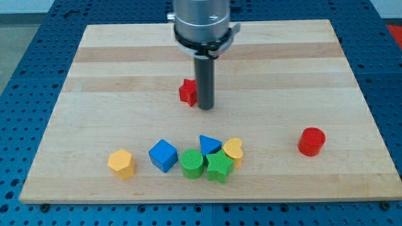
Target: Push the red circle up a bit
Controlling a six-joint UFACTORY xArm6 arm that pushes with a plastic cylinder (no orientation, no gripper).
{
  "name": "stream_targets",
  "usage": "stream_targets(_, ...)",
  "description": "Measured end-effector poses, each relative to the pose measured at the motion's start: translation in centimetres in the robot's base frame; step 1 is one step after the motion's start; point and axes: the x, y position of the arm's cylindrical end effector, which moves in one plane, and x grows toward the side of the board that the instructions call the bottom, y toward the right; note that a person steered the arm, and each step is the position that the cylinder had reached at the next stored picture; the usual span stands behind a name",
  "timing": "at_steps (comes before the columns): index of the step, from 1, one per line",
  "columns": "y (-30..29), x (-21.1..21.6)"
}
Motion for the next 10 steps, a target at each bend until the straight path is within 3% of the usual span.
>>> stream_targets(1, 6.7, 0.1)
stream_targets(2, 8.8, 2.8)
stream_targets(5, 10.7, 13.6)
stream_targets(6, 14.6, 13.1)
stream_targets(10, 19.0, 10.0)
